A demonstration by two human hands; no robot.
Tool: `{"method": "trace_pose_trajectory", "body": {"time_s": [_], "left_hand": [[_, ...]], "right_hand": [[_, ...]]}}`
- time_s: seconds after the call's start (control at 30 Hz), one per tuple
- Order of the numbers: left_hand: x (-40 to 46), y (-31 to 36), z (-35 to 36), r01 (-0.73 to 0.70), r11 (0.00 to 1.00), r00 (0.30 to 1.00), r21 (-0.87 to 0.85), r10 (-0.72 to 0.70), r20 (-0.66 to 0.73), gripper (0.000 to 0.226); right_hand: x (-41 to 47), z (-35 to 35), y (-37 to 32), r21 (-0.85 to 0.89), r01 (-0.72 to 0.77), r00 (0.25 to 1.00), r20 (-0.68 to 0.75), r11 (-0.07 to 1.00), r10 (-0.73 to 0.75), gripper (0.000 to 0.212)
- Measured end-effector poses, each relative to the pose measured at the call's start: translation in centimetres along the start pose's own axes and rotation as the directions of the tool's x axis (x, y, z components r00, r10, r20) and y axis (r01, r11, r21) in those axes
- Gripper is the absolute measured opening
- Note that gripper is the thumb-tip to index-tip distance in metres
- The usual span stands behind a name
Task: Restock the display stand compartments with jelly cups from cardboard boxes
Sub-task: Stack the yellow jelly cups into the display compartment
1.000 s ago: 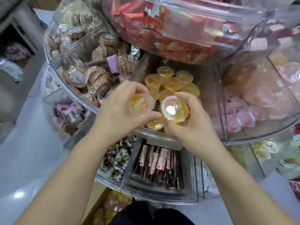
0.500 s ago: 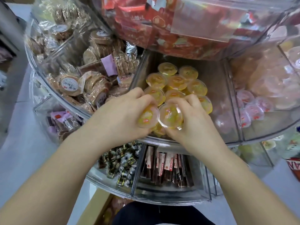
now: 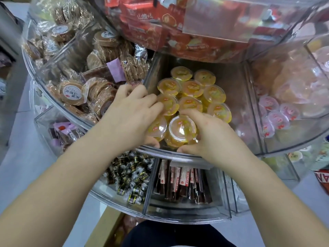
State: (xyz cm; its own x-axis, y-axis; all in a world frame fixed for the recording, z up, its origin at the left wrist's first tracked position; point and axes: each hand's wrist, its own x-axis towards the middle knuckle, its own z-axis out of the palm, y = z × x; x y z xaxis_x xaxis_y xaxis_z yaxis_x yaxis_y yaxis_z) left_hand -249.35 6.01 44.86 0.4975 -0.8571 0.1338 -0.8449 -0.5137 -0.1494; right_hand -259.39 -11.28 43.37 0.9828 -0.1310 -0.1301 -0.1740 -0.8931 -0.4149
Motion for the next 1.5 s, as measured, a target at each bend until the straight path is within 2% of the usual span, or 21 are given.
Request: {"method": "trace_pose_trajectory", "body": {"time_s": [0.1, 0.2, 0.33, 0.47, 0.53, 0.7, 0.8, 0.93, 1.03, 1.1, 1.2, 1.27, 1.5], "left_hand": [[0.0, -1.7, -0.7, -0.117, 0.988, 0.987, -0.1, 0.127, 0.101, 0.084], [0.3, -2.2, -0.9, -0.176, 0.968, 0.965, -0.181, 0.206, 0.161, 0.073], [-0.1, -2.0, -0.5, -0.183, 0.967, 0.979, -0.176, 0.196, 0.059, 0.056], [-0.5, -1.3, 0.0, -0.126, 0.991, 0.992, -0.037, 0.126, -0.001, 0.06], [-0.5, -1.2, -0.1, -0.106, 0.994, 0.994, -0.038, 0.106, 0.009, 0.065], [-0.7, -2.5, -0.9, -0.237, 0.949, 0.969, -0.21, 0.247, 0.022, 0.057], [-0.8, -2.6, -0.2, -0.276, 0.944, 0.961, -0.182, 0.273, -0.045, 0.044], [-1.4, -2.4, 0.6, -0.245, 0.961, 0.964, -0.131, 0.228, -0.134, 0.035], [-1.4, -1.6, 0.6, -0.183, 0.97, 0.978, -0.159, 0.163, -0.128, 0.053], [-1.3, -1.6, 0.5, -0.154, 0.961, 0.986, -0.23, 0.135, -0.096, 0.052], [-1.1, -2.5, -0.2, -0.185, 0.93, 0.982, -0.317, 0.187, -0.024, 0.055], [-0.8, -2.7, -0.3, -0.206, 0.928, 0.976, -0.309, 0.218, 0.003, 0.058], [-1.3, -2.5, 0.5, -0.26, 0.946, 0.963, -0.195, 0.24, -0.119, 0.035]], "right_hand": [[0.0, -0.3, 0.6, 0.102, 0.027, 0.999, 0.018, 0.994, -0.029, 0.082], [-0.1, -0.3, 0.8, 0.138, 0.042, 0.999, 0.028, 0.99, -0.046, 0.075], [-0.2, 0.3, 0.7, 0.16, 0.028, 1.0, 0.001, 0.987, -0.028, 0.073], [-0.5, 0.3, 0.9, 0.253, 0.003, 1.0, -0.001, 0.967, -0.003, 0.079], [-0.6, 0.1, 1.2, 0.279, -0.014, 1.0, 0.005, 0.96, 0.013, 0.078], [-0.5, 0.4, 1.1, 0.29, -0.015, 1.0, -0.019, 0.957, 0.021, 0.074], [-0.5, 0.3, 1.0, 0.32, -0.009, 0.999, -0.03, 0.947, 0.02, 0.075], [-0.6, 0.0, 1.5, 0.396, -0.012, 0.999, 0.037, 0.918, -0.003, 0.075], [-0.6, 0.0, 1.4, 0.397, -0.014, 0.999, 0.041, 0.918, -0.002, 0.07], [-0.6, 0.1, 1.2, 0.379, 0.01, 1.0, 0.017, 0.925, -0.017, 0.065], [-0.7, 0.0, 1.1, 0.373, 0.024, 0.999, 0.018, 0.928, -0.033, 0.059], [-0.6, -0.1, 1.1, 0.353, 0.013, 0.999, 0.035, 0.936, -0.027, 0.06], [-0.5, -0.1, 1.4, 0.33, 0.021, 1.0, -0.013, 0.944, -0.018, 0.062]]}}
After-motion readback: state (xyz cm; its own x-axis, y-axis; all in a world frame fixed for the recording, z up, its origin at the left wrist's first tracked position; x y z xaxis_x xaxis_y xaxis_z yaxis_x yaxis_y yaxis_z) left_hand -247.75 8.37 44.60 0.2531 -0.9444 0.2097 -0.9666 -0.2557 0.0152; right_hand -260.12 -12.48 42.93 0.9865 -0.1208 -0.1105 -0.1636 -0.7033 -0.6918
